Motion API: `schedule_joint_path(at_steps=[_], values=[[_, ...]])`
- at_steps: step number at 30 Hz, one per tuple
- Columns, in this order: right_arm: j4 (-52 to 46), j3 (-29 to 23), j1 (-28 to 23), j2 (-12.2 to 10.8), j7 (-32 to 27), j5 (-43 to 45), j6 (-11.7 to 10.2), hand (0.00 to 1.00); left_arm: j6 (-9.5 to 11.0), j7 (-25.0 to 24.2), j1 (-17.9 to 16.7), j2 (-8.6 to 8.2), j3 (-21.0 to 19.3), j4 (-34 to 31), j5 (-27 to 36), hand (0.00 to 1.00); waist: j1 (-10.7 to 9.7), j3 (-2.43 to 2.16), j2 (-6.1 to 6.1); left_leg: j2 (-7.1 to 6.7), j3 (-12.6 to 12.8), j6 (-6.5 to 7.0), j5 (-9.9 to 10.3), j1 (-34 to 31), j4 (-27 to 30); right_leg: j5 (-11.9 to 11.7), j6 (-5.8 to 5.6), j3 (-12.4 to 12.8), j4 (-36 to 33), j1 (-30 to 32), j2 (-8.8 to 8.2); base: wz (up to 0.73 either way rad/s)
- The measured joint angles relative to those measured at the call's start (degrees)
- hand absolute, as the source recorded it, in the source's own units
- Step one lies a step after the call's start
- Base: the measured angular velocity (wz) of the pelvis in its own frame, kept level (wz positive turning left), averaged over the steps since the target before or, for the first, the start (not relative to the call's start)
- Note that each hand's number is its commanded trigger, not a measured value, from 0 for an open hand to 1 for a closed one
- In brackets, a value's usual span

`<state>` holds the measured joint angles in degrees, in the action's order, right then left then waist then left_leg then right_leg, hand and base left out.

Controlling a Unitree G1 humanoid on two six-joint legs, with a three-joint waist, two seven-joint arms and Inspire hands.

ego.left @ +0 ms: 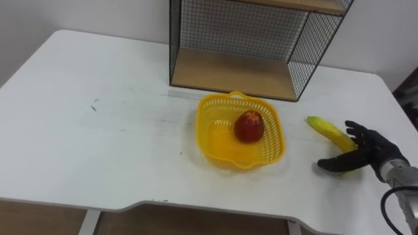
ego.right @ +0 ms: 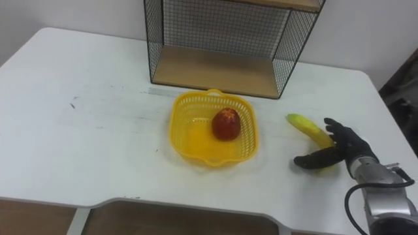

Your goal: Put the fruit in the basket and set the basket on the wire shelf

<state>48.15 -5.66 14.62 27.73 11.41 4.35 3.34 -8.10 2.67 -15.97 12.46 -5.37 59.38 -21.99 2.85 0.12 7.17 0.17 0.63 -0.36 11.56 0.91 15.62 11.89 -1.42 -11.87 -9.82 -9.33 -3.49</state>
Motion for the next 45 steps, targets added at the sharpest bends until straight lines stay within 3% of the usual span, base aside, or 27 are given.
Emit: schedule_joint_path(at_steps=[8, 9, 10, 11, 22, 35, 45], values=[[2.2, 0.0, 0.0, 0.0, -0.6, 3.5, -0.9, 0.0, -0.1, 0.0, 0.3, 0.02, 0.0, 0.4, -0.1, 0.0, 0.7, 0.05, -0.3, -0.05, -1.0, -0.06, 0.0, 0.1, 0.6, 0.0, 0.04, -1.0, 0.0, -0.8, 0.11, 0.06], [2.2, -0.1, 0.0, 0.0, -0.6, 3.6, -0.8, 0.06, -0.1, 0.0, 0.3, 0.03, 0.0, 0.4, 0.0, 0.0, 0.7, 0.05, -0.33, -0.06, -1.0, -0.06, 0.0, 0.0, 0.7, 0.0, 0.04, -1.0, 0.0, -0.8, 0.11, 0.04], [2.2, -0.1, 0.0, 0.0, -0.6, 4.0, -0.9, 0.67, -0.1, 0.0, 0.4, 0.06, 0.0, 0.4, 0.0, 0.0, 0.7, 0.05, -0.35, -0.08, -1.1, -0.05, 0.0, -0.1, 0.9, 0.0, 0.05, -1.1, 0.0, -0.7, 0.11, 0.04], [2.2, -0.1, 0.0, 0.0, -0.7, 4.4, -0.8, 1.0, -0.1, 0.0, 0.4, 0.12, 0.0, 0.4, 0.0, 0.0, 0.7, 0.04, -0.35, -0.11, -1.2, -0.05, 0.0, -0.2, 1.0, 0.0, 0.05, -1.2, 0.0, -0.7, 0.11, 0.04], [2.7, -0.2, 0.0, 1.9, -4.0, 10.9, -0.7, 1.0, -0.1, 0.0, 0.9, 0.44, -0.3, 0.4, -0.1, 0.0, 1.0, -0.01, -0.26, -0.15, -1.4, -0.06, 0.0, -0.2, 1.3, 0.0, 0.05, -1.5, 0.3, -1.0, 0.17, 0.0], [0.6, -0.1, -0.2, 1.8, -2.4, 16.8, 1.8, 1.0, -0.4, -0.6, 1.6, 1.02, -0.2, 1.7, -0.2, 0.0, 2.1, 0.13, 0.16, -0.12, -1.3, -0.06, 0.0, -0.3, 2.0, 0.0, 0.06, -1.1, 0.2, -1.0, 0.2, 0.0], [-0.6, 0.8, -0.2, 1.7, -2.6, 18.4, 1.7, 1.0, -0.1, -1.5, 3.6, 2.02, 0.0, 2.6, -0.1, 0.0, 2.2, 0.24, 0.0, 0.01, -1.0, -0.06, 0.0, -0.5, 1.9, 0.0, 0.08, -0.8, 0.0, -0.7, 0.26, 0.0]])
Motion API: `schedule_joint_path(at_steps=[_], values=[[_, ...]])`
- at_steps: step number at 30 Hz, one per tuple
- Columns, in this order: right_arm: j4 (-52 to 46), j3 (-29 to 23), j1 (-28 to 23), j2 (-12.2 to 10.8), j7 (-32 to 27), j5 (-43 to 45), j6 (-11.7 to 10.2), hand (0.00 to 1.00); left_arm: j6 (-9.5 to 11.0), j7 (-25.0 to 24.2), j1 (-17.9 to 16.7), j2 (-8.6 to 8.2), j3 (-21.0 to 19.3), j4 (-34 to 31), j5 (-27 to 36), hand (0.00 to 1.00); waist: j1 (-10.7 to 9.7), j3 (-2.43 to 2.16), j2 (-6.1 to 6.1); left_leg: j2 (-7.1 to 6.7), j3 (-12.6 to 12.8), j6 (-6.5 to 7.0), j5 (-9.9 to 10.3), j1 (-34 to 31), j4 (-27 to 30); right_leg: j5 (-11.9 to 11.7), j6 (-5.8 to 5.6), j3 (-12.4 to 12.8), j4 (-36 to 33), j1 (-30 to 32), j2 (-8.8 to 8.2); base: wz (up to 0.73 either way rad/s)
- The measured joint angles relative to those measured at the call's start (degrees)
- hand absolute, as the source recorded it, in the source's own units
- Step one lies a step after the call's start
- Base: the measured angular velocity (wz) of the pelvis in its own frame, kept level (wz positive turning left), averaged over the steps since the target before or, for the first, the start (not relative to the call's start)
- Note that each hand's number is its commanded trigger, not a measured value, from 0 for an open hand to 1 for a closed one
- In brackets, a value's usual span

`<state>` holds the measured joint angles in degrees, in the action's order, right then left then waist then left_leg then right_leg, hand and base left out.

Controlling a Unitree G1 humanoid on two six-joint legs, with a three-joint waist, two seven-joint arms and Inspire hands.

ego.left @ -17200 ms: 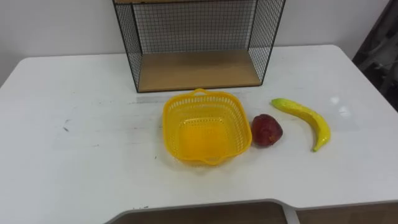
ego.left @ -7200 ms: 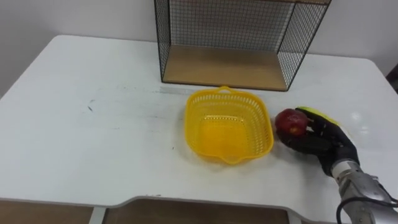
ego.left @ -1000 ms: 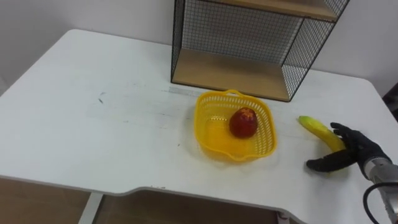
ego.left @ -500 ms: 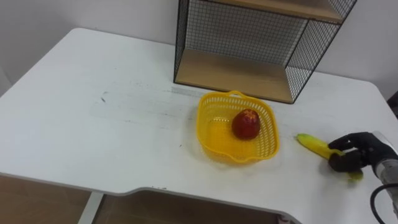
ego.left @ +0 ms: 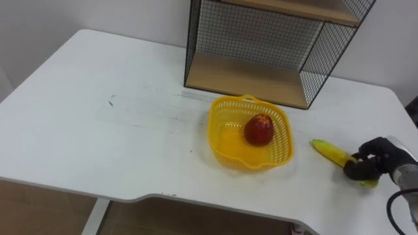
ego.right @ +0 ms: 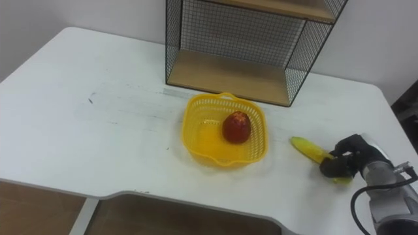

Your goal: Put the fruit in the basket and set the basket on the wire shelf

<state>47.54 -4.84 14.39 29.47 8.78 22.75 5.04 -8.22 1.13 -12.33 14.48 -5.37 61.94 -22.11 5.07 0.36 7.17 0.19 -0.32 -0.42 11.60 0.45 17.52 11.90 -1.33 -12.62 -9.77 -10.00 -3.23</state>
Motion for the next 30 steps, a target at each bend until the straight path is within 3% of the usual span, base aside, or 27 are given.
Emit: schedule_joint_path(at_steps=[3, 9, 14, 22, 24, 26, 28, 30], values=[[-0.7, 0.4, 0.0, 0.0, -0.5, -0.3, -0.1, 1.0, 0.1, 0.0, 0.3, 0.11, 0.8, -0.1, 0.1, 0.0, -0.4, 0.14, -0.22, 0.01, 0.0, 0.0, 0.0, 0.1, -0.3, 0.0, 0.0, 0.0, 0.1, 0.0, 0.0, 0.0], [-3.1, 0.4, -0.6, -0.7, -0.6, -7.1, 0.1, 1.0, 0.2, 0.0, 0.5, -0.02, 2.2, 0.0, 0.0, 0.0, -0.6, -0.02, -0.44, -0.02, 0.3, 0.01, 0.0, 0.2, -1.1, 0.0, 0.0, 0.6, 0.2, 0.2, -0.02, -0.03], [-7.1, 0.4, -2.6, -2.3, -0.8, -22.9, 0.1, 1.0, 0.9, 0.0, 0.1, -0.15, 2.0, 0.0, 0.0, 0.0, -0.2, -0.54, -1.71, 0.21, 1.6, 0.01, 0.0, 1.2, -1.8, 0.0, -0.01, 1.6, -0.1, 0.0, -0.09, -0.12], [-16.3, -1.1, -7.2, -5.5, -1.4, -48.9, -0.5, 1.0, 1.2, 0.5, -0.7, -1.81, 0.5, 0.2, 0.0, 0.0, -1.2, -0.25, -2.09, 0.2, 1.7, 0.0, 0.0, 1.3, -2.3, 0.0, -0.03, 1.5, 0.1, -0.2, -0.15, 0.01], [-17.1, -1.0, -7.9, -6.6, -1.2, -52.9, -0.5, 1.0, 1.2, 0.5, -0.9, -2.42, 0.5, 0.2, 0.0, 0.0, -1.6, 0.15, -2.19, 0.21, 1.7, 0.0, 0.0, 1.1, -2.4, 0.0, -0.03, 1.6, 0.1, 0.0, -0.15, 0.0], [-17.1, -1.0, -8.3, -7.2, -1.3, -56.2, -0.5, 1.0, 1.2, 0.5, -0.9, -2.57, 0.5, 0.2, 0.0, 0.0, -1.7, 0.17, -2.27, 0.2, 1.9, 0.0, 0.0, 1.1, -2.4, 0.0, -0.03, 1.8, 0.2, 0.1, -0.15, 0.0], [-17.2, -1.0, -8.4, -7.4, -1.2, -59.0, -0.5, 1.0, 1.2, 0.5, -0.8, -2.56, 0.5, 0.1, 0.0, 0.0, -1.8, 0.12, -2.34, 0.17, 2.0, 0.0, 0.0, 1.1, -2.4, 0.0, -0.05, 2.0, 0.6, 0.1, -0.15, -0.04], [-18.2, -1.0, -8.5, -7.5, -1.4, -60.8, -0.5, 1.0, 1.2, 0.5, -1.0, -2.56, 0.5, 0.0, 0.1, 0.0, -1.8, -0.32, -2.39, 0.16, 2.4, 0.05, -0.1, 1.3, -2.3, -0.1, -0.11, 2.7, 1.0, 0.0, -0.06, -0.08]])
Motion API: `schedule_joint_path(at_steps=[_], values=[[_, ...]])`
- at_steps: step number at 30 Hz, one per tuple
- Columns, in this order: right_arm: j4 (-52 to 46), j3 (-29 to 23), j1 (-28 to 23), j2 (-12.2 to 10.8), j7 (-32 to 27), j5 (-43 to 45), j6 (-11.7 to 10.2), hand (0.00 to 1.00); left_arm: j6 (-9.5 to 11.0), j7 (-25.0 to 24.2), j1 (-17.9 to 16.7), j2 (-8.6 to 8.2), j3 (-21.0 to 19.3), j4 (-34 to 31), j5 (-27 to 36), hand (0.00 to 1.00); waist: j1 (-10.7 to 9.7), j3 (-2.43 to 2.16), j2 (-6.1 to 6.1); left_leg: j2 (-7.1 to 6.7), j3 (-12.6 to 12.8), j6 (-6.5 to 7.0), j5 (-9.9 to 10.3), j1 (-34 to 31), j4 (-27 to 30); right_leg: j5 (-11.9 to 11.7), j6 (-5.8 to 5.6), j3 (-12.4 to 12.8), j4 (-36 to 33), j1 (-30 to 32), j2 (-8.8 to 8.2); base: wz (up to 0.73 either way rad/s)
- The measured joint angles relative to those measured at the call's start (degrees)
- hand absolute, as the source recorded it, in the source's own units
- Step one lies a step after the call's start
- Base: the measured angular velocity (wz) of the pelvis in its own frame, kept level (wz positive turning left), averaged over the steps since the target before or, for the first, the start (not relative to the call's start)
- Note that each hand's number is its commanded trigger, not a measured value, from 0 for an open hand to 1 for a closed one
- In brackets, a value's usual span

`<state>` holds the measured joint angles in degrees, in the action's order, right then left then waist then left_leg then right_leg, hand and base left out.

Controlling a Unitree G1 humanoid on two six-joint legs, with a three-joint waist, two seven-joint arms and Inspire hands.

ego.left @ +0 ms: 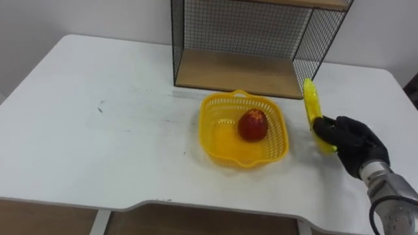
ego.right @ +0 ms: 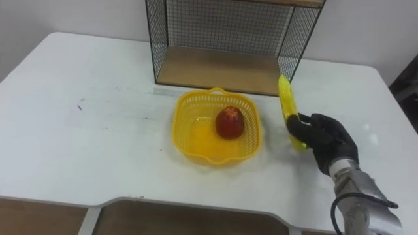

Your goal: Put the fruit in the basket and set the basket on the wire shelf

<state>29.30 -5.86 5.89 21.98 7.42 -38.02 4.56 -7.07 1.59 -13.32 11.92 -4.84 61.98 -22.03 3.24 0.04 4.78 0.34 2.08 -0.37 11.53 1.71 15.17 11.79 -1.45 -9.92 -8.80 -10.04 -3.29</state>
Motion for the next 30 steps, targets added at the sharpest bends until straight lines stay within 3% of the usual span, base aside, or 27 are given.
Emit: schedule_joint_path(at_steps=[3, 12, 19, 26, 30], values=[[-3.6, 0.0, -1.2, -0.1, -0.5, -0.4, 0.0, 1.0, -0.1, 0.0, -0.2, -0.02, 0.0, 0.0, -0.1, 0.0, 0.0, -0.48, -0.03, -0.06, 0.0, 0.03, 0.0, 0.2, -0.1, 0.0, -0.01, 0.2, -0.1, -0.1, -0.03, -0.02], [-14.5, 0.2, -2.4, -1.6, -0.4, -0.3, -0.2, 1.0, -0.1, 0.0, -0.7, -0.74, 0.6, -0.1, -0.2, 0.0, -1.1, -0.37, -0.17, -0.01, -0.1, -0.04, 0.1, 0.8, -0.7, 0.0, -0.01, -0.4, -0.1, -0.2, -0.04, 0.01], [-19.0, 0.3, -2.9, -1.6, 0.3, 6.6, -0.2, 1.0, -0.5, 0.0, -1.8, -0.95, 0.5, 0.0, -0.1, 0.0, -1.0, -0.1, -0.64, 0.09, 0.3, 0.0, 0.0, 0.4, -0.8, -0.1, 0.0, 0.3, -0.9, 0.2, -0.04, -0.03], [-23.3, 2.2, -2.7, -1.6, 1.7, 12.5, -0.2, 1.0, 0.0, 0.0, -1.5, -0.85, 0.7, -0.1, -0.1, 0.0, -1.2, -0.35, 0.04, 0.16, 0.5, 0.0, 0.0, -0.1, -0.4, -0.1, 0.0, 0.4, -0.9, 1.2, -0.03, 0.0], [-23.5, 4.1, -2.7, -1.6, 2.0, 13.9, -0.2, 1.0, 0.0, 0.0, -1.0, -0.83, 0.7, -0.1, 0.0, 0.0, -0.1, -0.37, 0.3, 0.21, 0.5, 0.0, 0.0, 0.0, -0.3, -0.1, 0.0, 0.4, -1.0, 1.4, -0.02, 0.0]])
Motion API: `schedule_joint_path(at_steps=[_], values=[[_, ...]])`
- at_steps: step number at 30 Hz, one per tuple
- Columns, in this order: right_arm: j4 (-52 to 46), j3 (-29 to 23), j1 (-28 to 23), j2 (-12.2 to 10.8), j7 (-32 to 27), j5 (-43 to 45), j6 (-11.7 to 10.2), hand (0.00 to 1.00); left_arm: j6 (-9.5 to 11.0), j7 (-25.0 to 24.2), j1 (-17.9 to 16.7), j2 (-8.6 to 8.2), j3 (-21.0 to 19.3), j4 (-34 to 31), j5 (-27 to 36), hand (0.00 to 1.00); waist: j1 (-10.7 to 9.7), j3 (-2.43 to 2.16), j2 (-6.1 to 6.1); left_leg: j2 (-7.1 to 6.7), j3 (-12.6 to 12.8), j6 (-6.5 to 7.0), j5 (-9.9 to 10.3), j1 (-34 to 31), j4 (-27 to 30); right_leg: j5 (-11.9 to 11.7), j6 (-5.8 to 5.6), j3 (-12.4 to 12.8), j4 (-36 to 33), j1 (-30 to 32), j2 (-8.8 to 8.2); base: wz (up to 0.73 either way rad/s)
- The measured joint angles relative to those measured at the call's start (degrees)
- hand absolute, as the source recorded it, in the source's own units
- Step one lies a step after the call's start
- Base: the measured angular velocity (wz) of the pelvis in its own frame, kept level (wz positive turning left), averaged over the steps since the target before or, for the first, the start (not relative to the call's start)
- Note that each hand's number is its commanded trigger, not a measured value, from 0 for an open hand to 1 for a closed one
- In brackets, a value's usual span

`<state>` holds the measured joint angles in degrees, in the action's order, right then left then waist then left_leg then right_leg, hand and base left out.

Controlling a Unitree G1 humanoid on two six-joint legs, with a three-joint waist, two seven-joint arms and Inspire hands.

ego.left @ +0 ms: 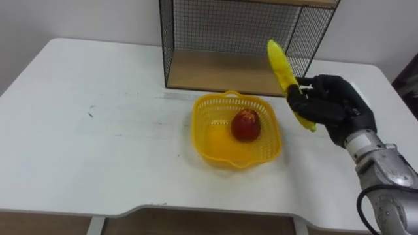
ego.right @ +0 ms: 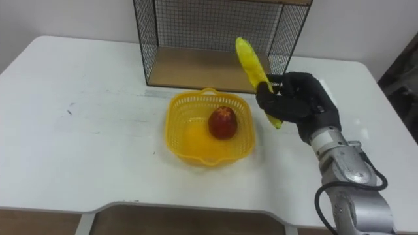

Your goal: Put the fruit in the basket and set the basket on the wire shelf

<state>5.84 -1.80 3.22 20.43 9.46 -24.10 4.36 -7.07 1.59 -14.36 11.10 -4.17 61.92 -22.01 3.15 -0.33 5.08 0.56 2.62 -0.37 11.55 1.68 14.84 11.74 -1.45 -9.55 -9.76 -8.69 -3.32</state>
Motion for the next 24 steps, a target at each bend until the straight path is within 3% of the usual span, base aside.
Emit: schedule_joint_path(at_steps=[3, 6, 7, 8, 10, 24], values=[[-0.8, 1.2, 0.0, 0.0, 0.2, 2.0, 0.0, 1.0, 0.0, 0.0, 0.6, 0.0, 0.0, 0.0, 0.0, 0.0, 0.8, 0.04, 0.13, -0.01, 0.0, 0.0, 0.0, 0.0, 0.0, 0.0, 0.0, -0.1, 0.0, 0.0, 0.0, 0.0], [-3.4, 2.4, 0.0, 0.1, 1.0, 2.8, 0.0, 1.0, 0.0, 0.0, 1.1, 0.0, 0.7, 0.0, 0.0, 0.0, 1.8, 0.36, 0.13, 0.0, 0.0, -0.01, 0.0, -0.2, -0.1, 0.0, 0.0, -0.2, 0.0, 0.0, -0.01, 0.0], [-3.7, 2.7, 0.0, 0.1, 1.2, 3.4, 0.0, 0.87, 0.0, 0.0, 1.1, 0.0, 1.0, 0.0, 0.0, 0.0, 1.9, 0.45, 0.06, 0.0, 0.0, -0.01, 0.0, -0.2, -0.1, 0.0, 0.0, -0.3, 0.0, 0.0, -0.01, 0.03], [-4.2, 3.2, 0.0, 0.1, 1.8, 4.6, 0.0, 0.36, 0.0, 0.0, 1.1, -0.11, 1.1, 0.0, 0.0, 0.0, 1.9, 0.62, 0.08, 0.01, -0.1, -0.01, 0.0, -0.5, -0.1, 0.0, 0.0, -0.5, 0.0, -0.2, -0.02, 0.03], [-4.7, 4.2, 0.1, 0.1, 2.5, 6.9, 0.0, 0.0, 0.0, 0.0, 1.2, -0.32, 1.1, 0.0, 0.0, 0.0, 2.2, 0.67, 0.04, 0.02, -0.1, -0.01, 0.0, -1.0, -0.1, 0.0, 0.0, -0.5, -0.1, 0.1, -0.01, 0.02], [-4.6, 5.7, 0.2, -0.4, 6.6, 15.7, 0.1, 0.0, 0.2, -0.4, 2.3, -0.43, 2.2, 0.0, -0.1, 0.0, 2.0, 0.86, -0.93, 0.0, -0.4, 0.02, 0.0, -2.2, 0.7, 0.0, 0.03, -1.0, -0.1, 0.8, -0.02, 0.01]])
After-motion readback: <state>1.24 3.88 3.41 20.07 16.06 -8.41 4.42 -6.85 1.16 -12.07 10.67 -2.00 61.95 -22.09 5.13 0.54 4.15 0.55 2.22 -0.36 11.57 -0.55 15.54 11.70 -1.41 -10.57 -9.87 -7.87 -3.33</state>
